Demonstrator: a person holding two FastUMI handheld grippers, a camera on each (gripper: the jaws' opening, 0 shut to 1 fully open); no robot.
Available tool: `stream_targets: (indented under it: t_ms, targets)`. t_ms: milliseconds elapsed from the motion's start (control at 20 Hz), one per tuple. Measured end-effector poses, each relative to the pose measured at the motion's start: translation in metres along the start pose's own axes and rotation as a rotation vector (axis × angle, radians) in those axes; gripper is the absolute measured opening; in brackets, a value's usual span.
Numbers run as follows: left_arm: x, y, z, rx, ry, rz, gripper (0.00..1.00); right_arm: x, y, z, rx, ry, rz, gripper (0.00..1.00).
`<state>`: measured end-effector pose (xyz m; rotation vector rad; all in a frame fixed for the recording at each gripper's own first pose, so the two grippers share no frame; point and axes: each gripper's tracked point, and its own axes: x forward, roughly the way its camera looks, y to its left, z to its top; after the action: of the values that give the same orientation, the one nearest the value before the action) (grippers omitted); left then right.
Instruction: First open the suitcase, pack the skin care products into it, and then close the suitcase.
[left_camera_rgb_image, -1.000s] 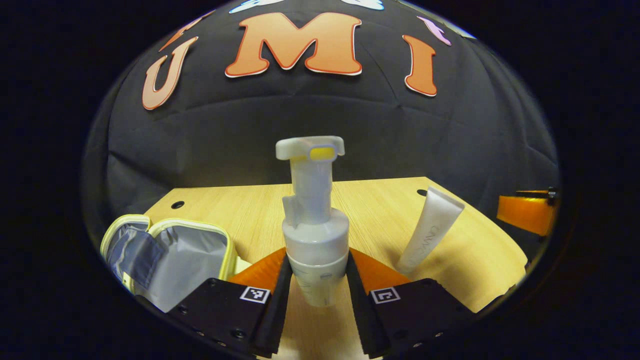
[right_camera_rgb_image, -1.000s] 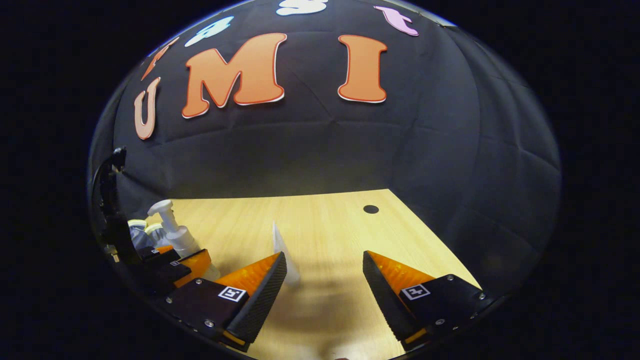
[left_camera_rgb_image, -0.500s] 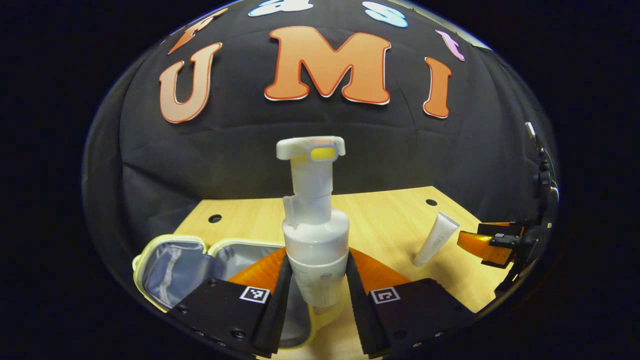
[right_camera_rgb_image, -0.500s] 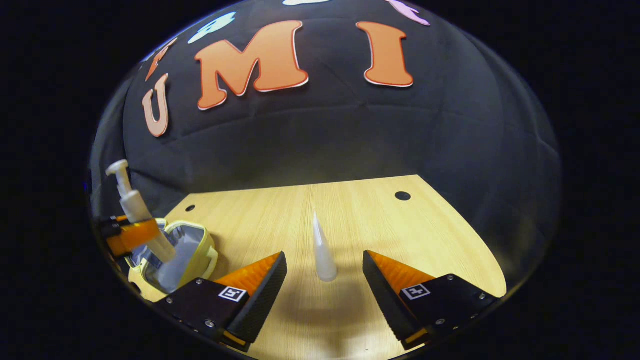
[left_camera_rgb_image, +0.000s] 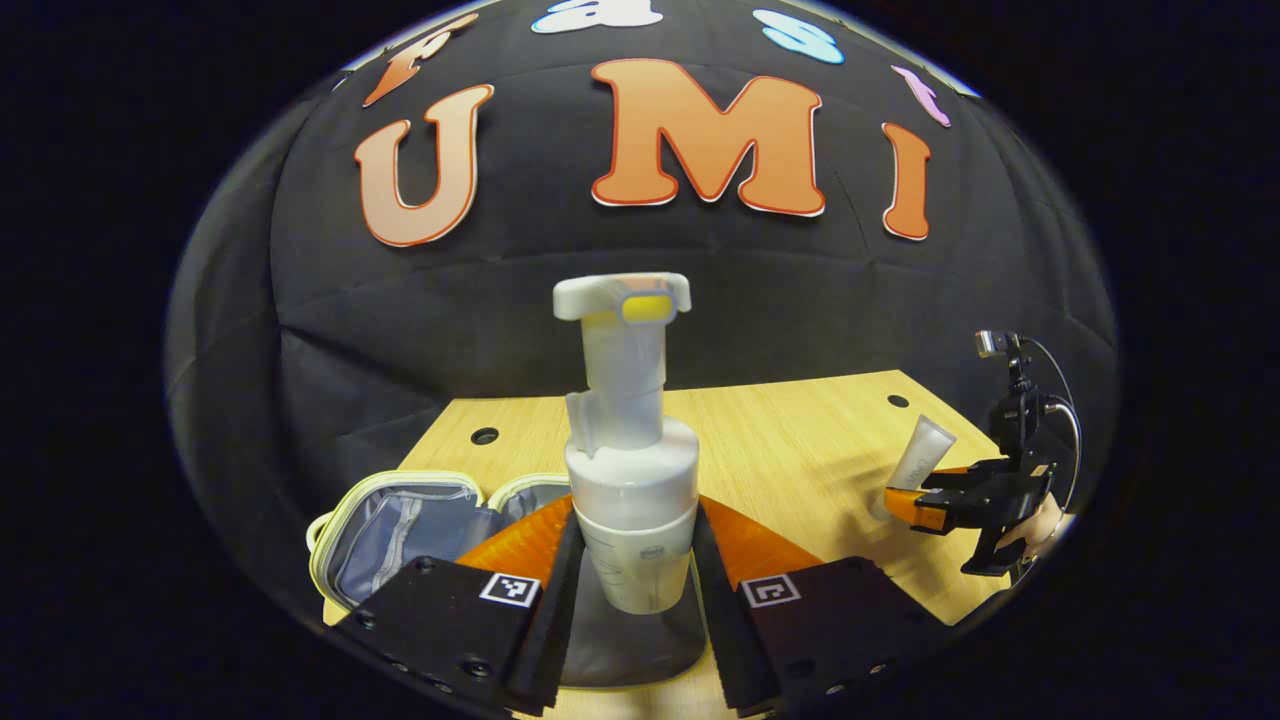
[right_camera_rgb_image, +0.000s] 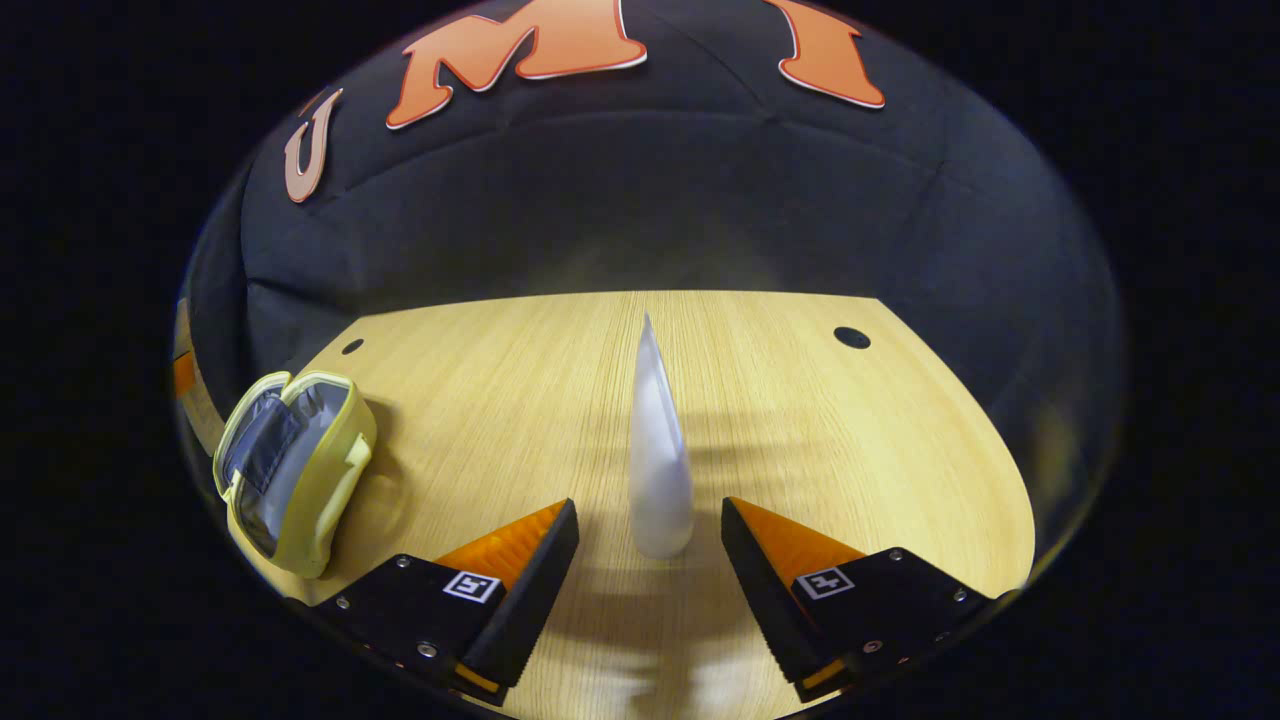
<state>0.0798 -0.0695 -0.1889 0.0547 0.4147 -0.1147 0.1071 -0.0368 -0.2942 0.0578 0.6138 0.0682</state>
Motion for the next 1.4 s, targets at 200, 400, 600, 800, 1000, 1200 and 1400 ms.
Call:
stream_targets:
  t_ms: [200,400,600,800,1000,1200,1400]
  targets:
    - [0.002,0.009,-0.007,-0.039,0.025,-0.002,0.59,0.021,-0.001,-0.008,-0.009,0.019,-0.004,0.70]
    - [0.006,0.014,-0.010,-0.042,0.045,-0.004,0.59,0.024,-0.002,-0.007,-0.005,0.022,0.007,0.50]
    - [0.004,0.024,0.007,-0.045,0.035,-0.048,0.59,-0.002,0.003,0.007,0.034,0.001,0.006,0.43]
    - [-0.010,0.053,0.020,0.015,0.084,-0.098,0.59,-0.054,0.039,0.042,0.081,-0.055,0.063,0.42]
    - [-0.022,0.075,0.001,0.077,0.237,-0.233,0.59,-0.108,0.089,0.053,0.139,-0.084,0.088,0.42]
    - [-0.021,0.088,-0.043,0.108,0.468,-0.382,0.59,-0.155,0.140,0.054,0.208,-0.132,0.062,0.42]
    - [-0.010,0.077,-0.067,0.144,0.643,-0.463,0.59,-0.185,0.181,0.049,0.209,-0.153,0.057,0.42]
